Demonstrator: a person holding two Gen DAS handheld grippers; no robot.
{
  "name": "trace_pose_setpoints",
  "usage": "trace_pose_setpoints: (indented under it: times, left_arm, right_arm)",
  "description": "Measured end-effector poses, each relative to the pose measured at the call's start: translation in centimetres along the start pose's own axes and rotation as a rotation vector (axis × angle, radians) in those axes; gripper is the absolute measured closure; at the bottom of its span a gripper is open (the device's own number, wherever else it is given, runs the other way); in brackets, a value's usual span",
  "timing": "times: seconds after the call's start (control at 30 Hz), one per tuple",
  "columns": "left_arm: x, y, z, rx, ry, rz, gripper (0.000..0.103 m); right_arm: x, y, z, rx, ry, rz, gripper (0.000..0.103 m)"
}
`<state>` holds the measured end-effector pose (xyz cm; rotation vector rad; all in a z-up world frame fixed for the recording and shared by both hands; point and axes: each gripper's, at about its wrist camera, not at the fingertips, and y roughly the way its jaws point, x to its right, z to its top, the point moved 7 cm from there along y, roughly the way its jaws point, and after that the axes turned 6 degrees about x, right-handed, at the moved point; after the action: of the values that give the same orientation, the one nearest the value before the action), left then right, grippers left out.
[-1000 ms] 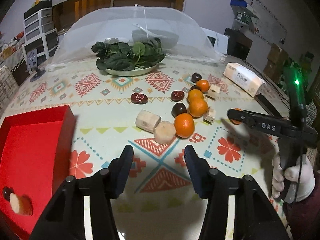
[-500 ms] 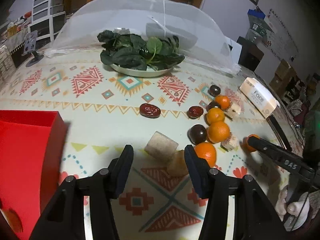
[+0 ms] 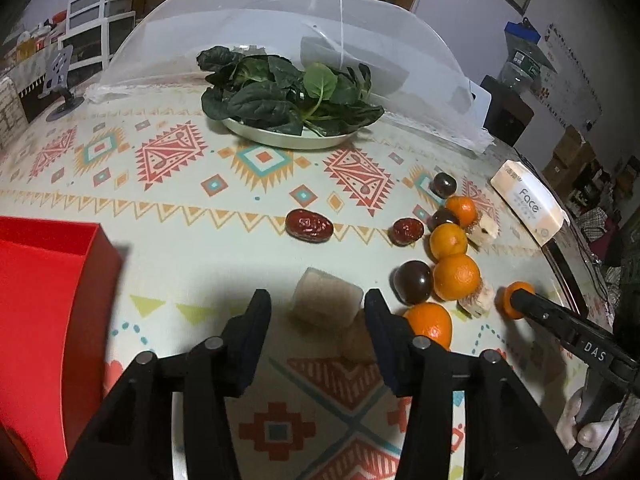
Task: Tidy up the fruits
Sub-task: 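Grasp a round rice cake with the left tool while the right tool grasps an orange, then release the rice cake into the red tray with the left tool while the right tool drops the orange there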
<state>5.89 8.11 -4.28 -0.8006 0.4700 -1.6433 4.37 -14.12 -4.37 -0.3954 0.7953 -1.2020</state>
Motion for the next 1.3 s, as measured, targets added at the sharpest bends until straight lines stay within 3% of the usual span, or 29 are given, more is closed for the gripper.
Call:
trace_pose_setpoints:
  times: [0.1,0.13,0.33,0.57,0.67,0.77,1.0,1.3]
  left_arm:
    - [0.2,0.1,0.1,0.004,0.019,-0.01,0.058]
    - [0.4,0.0,0.2,0.003,0.02,-0.021,0.067]
    - [0.4,-1.5,0.1,0.029,0.044,0.02,0.068]
    - [-1.6,-8.0,0.5,0.136,-0.019,0.013,0.068]
    - [-4.0,-11.7,0.3,0.182,-0.063,0.03,0.068]
    - [-7.0,-14.9,-0.1,0.228,-0.117,0.061,0.068]
    - [-14.1,-19.5,-2.1,0.282,-0.231,0.117,0.068]
    - [-21.3,-19.0,-3.4,0.219,-0.279,0.182,0.068]
  right_arm:
    - [0.2,0.2,-0.1,-0.012,0.02,0.013,0.065]
    - [0.3,0.2,-0.1,-0.011,0.025,0.018,0.065]
    - [0.4,0.1,0.0,-0.003,0.033,0.016,0.067]
    - [-0.1,-1.1,0.4,0.064,-0.003,-0.011,0.067]
    - [-0.5,-1.7,0.3,0.066,-0.021,-0.037,0.067]
    - [-1.9,-3.1,0.0,0.065,-0.014,0.001,0.067]
    - [-10.3,-5.0,-0.5,0.037,-0.076,0.143,0.067]
    - [-25.6,-3.0,-4.8,-0.08,-0.243,0.349,0.067]
